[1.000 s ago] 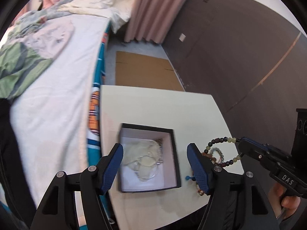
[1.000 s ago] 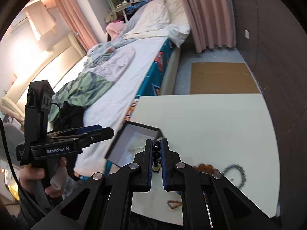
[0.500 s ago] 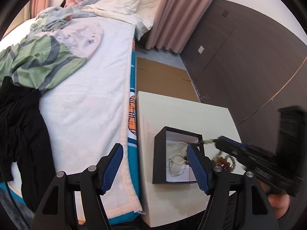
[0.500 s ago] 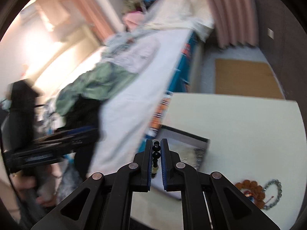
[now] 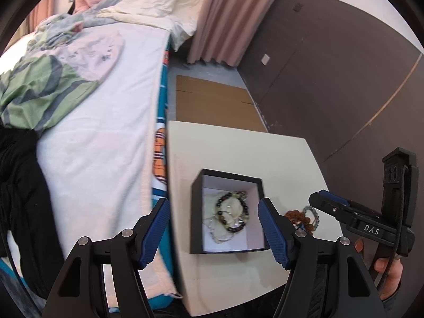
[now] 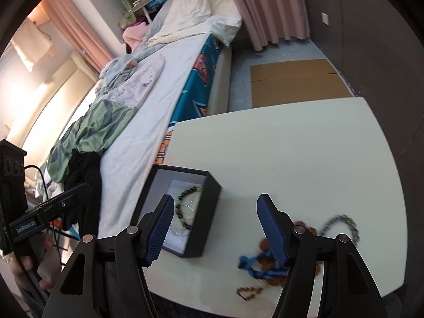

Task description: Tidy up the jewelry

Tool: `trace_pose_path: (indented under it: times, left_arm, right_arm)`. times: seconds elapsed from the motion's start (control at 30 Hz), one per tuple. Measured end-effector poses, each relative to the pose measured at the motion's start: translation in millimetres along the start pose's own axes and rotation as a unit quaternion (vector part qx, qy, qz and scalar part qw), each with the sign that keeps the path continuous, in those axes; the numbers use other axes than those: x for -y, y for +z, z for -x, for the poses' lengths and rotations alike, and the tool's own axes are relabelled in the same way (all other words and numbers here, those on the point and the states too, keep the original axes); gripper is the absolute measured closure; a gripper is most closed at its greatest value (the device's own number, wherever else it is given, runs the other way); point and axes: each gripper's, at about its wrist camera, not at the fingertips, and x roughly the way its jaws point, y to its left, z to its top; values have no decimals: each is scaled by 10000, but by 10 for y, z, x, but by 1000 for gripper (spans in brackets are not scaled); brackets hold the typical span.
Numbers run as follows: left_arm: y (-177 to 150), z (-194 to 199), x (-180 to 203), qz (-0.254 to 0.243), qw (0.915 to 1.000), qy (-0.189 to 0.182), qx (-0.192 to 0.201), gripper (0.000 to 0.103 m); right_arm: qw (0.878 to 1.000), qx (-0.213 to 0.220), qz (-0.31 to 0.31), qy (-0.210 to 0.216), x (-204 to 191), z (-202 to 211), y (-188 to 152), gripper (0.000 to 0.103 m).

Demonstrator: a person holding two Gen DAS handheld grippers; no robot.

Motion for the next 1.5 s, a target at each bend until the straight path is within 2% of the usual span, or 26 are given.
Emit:
trace_pose_path:
  times: [0.4, 0.8, 0.97, 1.03, 1.23, 1.5]
  left_arm:
    - [-97, -259, 616, -565, 9978, -228, -273, 33]
    - [-368, -557, 1253, -1267, 9891, -356, -656, 34]
    - [-483, -699, 1457, -1512, 9837, -404, -890, 40]
    - [-541, -777, 1520, -1587, 9815, -386, -1000, 47]
    - [-702, -1005, 1659, -1794, 9749, -301, -1282, 59]
    - [-830, -1279, 1870, -2085, 9666, -220, -1476, 63]
  right_arm:
    - [9987, 107, -462, -207, 572, 357, -234, 37]
    - [9955, 242, -904, -158, 1093, 553, -557, 37]
    - [9939, 251, -1065, -141, 1261, 590, -667, 37]
    - [9932, 271, -1124, -128, 1327, 606, -713, 37]
    - [9927, 214, -1184, -14, 1446, 593, -877, 37]
    - [9919, 83, -1266, 11, 1543, 544, -1011, 37]
